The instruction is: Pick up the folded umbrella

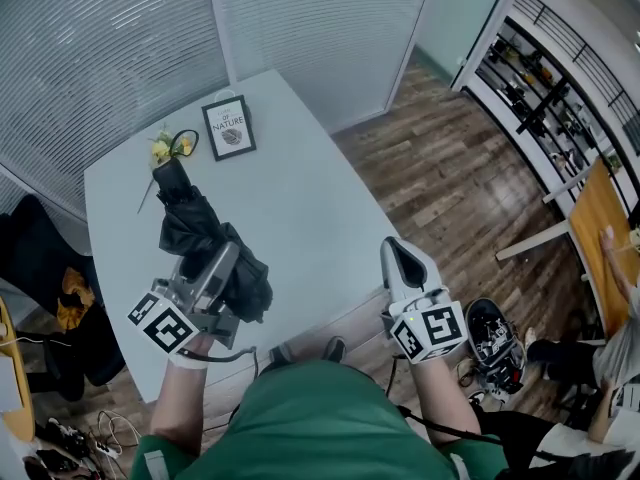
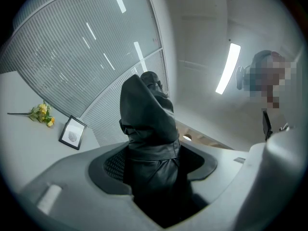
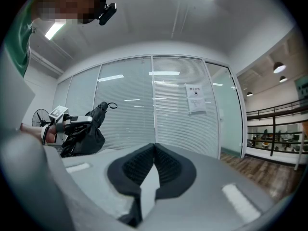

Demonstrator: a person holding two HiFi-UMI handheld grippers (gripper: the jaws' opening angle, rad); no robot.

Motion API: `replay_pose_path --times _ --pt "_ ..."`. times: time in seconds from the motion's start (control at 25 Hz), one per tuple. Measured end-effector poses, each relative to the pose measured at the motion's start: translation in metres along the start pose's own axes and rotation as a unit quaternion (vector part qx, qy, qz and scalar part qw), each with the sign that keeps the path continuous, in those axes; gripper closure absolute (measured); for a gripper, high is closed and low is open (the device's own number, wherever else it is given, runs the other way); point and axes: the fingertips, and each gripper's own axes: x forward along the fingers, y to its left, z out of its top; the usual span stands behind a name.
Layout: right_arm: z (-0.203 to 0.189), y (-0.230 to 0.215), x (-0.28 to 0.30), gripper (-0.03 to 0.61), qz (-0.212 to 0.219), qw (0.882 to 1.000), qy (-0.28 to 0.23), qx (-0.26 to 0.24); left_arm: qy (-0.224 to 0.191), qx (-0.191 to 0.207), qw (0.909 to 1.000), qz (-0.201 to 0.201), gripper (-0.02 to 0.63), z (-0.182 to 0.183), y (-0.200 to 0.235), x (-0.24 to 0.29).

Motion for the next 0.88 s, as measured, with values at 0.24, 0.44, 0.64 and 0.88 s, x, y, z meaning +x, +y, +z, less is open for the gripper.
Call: replay_pose_path --times 0.24,0.44,0.64,0.88 --pt "0.0008 0.0 -0.0025 0.575 -0.004 1.0 0.002 -0.001 0.003 -0.001 1.0 -0.002 0.311 -0.0002 -0.0011 -0.0004" --pt "-0.0002 0.0009 -0.0029 0.574 -0.005 1.0 0.003 0.0 0.008 0.0 1.0 -0.003 0.311 -0.0017 -0.0011 0.0004" --pt "-0.0041 0.0034 -0.004 0.575 -0.002 1.0 0.007 0.0 0.009 0.001 0.9999 -0.005 0.312 -0.0033 -0.0017 -0.0005" --pt "-0.0049 0.0068 -0.0088 0.575 0.003 1.0 0.008 -0.001 0.012 0.004 0.9999 -0.004 0.313 -0.0056 -0.0055 -0.0033"
